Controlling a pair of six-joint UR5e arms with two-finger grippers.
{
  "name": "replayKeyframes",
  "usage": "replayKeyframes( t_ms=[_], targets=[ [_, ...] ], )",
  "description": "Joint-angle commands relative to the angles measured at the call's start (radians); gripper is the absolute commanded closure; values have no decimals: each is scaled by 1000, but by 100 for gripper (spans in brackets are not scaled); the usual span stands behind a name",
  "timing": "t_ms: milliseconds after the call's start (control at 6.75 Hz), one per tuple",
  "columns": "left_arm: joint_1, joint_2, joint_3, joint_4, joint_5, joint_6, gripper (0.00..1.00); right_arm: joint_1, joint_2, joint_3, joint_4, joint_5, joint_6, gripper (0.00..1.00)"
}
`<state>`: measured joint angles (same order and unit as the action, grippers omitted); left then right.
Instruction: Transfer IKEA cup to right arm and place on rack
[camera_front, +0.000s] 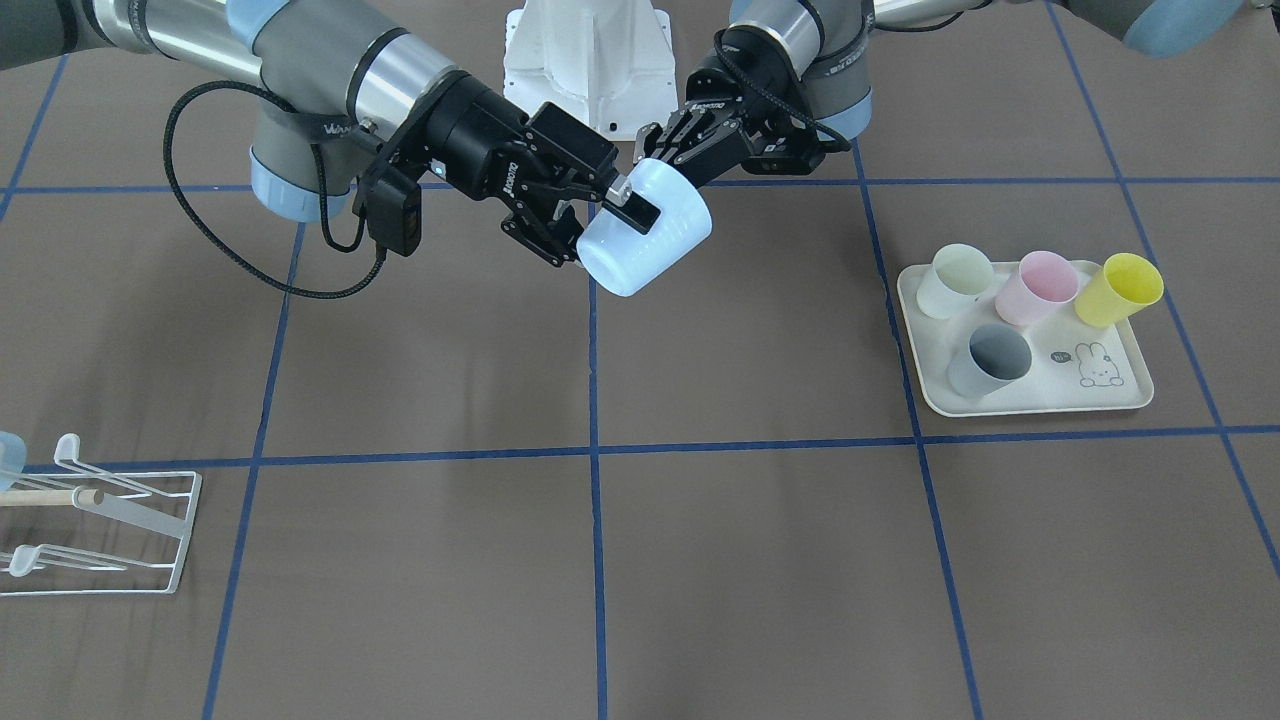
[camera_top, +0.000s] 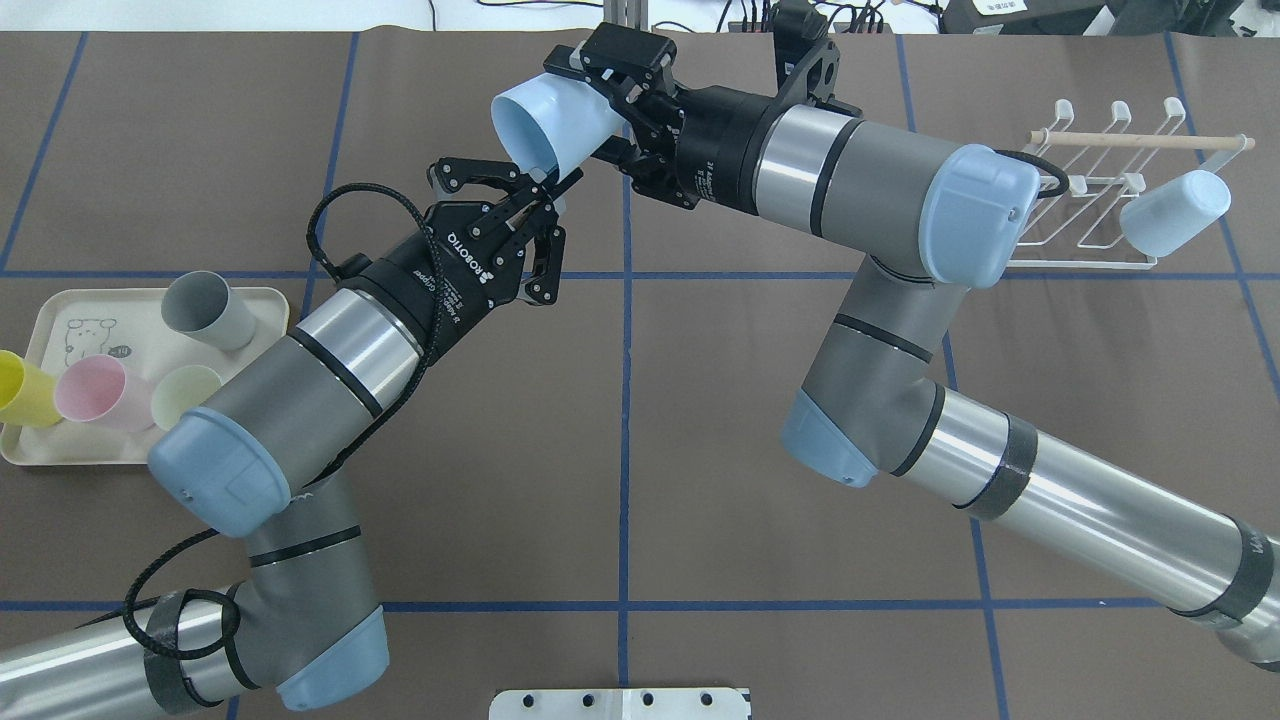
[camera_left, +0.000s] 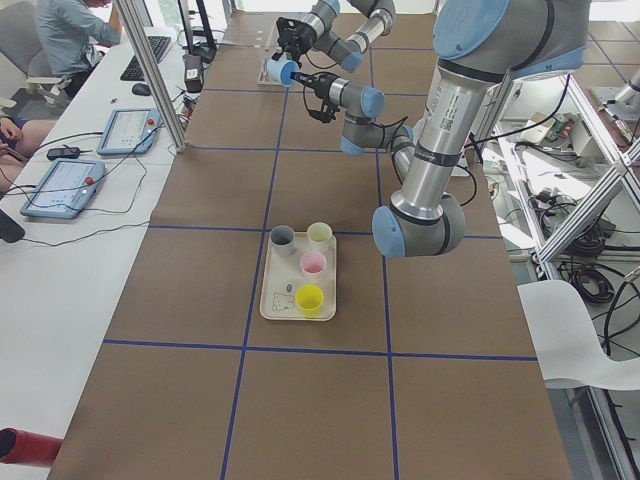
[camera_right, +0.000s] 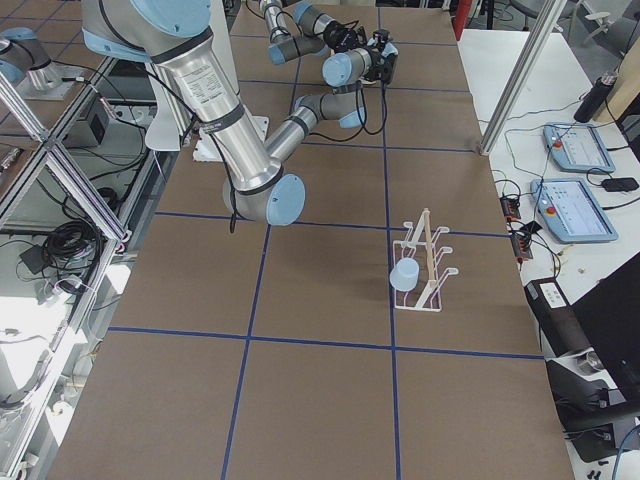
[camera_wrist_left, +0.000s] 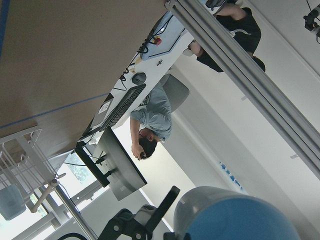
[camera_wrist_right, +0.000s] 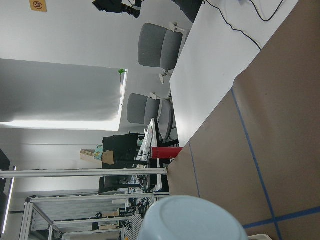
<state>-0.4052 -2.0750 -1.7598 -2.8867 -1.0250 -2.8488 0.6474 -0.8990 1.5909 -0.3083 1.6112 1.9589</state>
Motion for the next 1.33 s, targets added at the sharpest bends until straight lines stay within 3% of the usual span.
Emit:
replayKeyframes(
  t_ms=[0,296,445,593,741,1186],
  targets=[
    [2,3,-1,-2,0,2,100,1,0,0,0,0,0,10],
    [5,4,-3,-8,-1,2,100,2,0,0,2,-7,0,12],
    [6,6,-3,-22,-1,2,100,2,0,0,2,-11,26,48],
    [11,7,0,-22,0,21,43,2,0,0,6,-23,49,99],
    [20,-6,0,-22,-1,122,0,2,0,-2,6,-23,49,100],
    [20,1,0,-37,-1,132,0,3,0,-2,9,-23,49,100]
  ],
)
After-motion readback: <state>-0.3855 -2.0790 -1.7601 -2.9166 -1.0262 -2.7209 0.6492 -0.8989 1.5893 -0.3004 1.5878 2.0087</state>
